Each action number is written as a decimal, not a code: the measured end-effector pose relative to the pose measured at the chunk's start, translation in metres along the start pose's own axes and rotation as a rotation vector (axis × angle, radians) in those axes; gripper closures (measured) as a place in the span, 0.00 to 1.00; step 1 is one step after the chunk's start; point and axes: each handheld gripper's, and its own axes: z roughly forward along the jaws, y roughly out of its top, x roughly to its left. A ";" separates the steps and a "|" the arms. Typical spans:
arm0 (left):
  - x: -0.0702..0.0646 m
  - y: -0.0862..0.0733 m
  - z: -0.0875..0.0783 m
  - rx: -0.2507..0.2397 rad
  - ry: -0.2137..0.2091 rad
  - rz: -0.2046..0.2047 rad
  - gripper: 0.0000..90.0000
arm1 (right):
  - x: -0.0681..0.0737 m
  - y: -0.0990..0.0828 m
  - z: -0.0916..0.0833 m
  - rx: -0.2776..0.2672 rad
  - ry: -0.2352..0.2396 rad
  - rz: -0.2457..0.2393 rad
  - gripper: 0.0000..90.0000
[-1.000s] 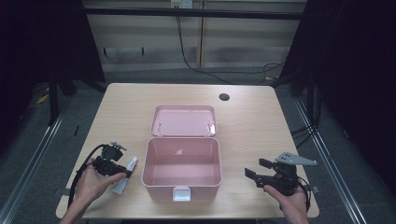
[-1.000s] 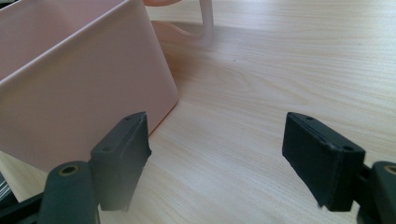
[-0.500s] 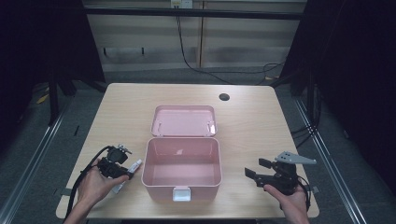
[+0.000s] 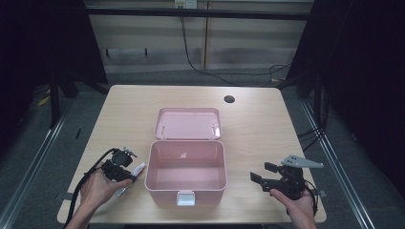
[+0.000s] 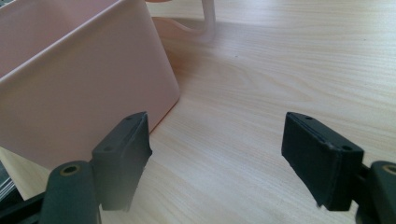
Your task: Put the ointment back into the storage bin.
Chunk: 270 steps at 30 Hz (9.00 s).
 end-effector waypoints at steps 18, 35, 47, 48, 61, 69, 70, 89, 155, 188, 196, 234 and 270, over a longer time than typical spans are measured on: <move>0.009 -0.005 -0.020 0.001 -0.080 0.021 0.79 | 0.000 0.000 0.000 0.011 0.002 0.011 0.26; 0.009 -0.006 -0.058 -0.003 -0.146 0.119 0.79 | -0.001 -0.001 0.000 0.018 -0.002 0.013 0.26; 0.009 -0.008 -0.076 -0.023 -0.231 0.144 0.79 | 0.000 -0.002 0.001 0.024 0.001 0.015 0.26; 0.008 -0.007 -0.078 -0.031 -0.230 0.147 0.79 | 0.000 -0.001 0.000 0.021 0.003 0.012 0.26; 0.008 -0.005 -0.102 -0.072 -0.235 0.162 0.79 | 0.001 -0.001 0.000 0.020 0.006 0.017 0.25; 0.006 -0.006 -0.116 -0.106 -0.226 0.162 0.79 | 0.001 -0.002 0.000 0.019 0.006 0.018 0.25; 0.004 -0.006 -0.118 -0.110 -0.208 0.162 0.79 | 0.001 -0.002 0.000 0.019 0.007 0.018 0.25; -0.004 0.009 -0.157 -0.195 -0.212 0.227 0.79 | 0.001 -0.001 -0.001 0.014 0.013 0.018 0.25; -0.101 0.112 -0.126 -0.064 -0.323 0.509 0.79 | 0.003 0.000 -0.002 0.005 0.032 0.016 0.18; -0.134 0.142 -0.086 0.038 -0.369 0.592 0.79 | 0.003 -0.001 -0.001 0.029 0.039 0.018 0.18; -0.132 0.139 -0.073 0.067 -0.383 0.589 0.79 | 0.003 -0.001 0.000 0.039 0.040 0.028 0.18; -0.157 0.140 -0.014 0.179 -0.404 0.650 0.79 | 0.003 -0.002 0.002 0.061 0.051 0.027 0.18; -0.158 0.137 0.007 0.231 -0.449 0.651 0.79 | 0.003 -0.003 0.002 0.069 0.050 0.034 0.18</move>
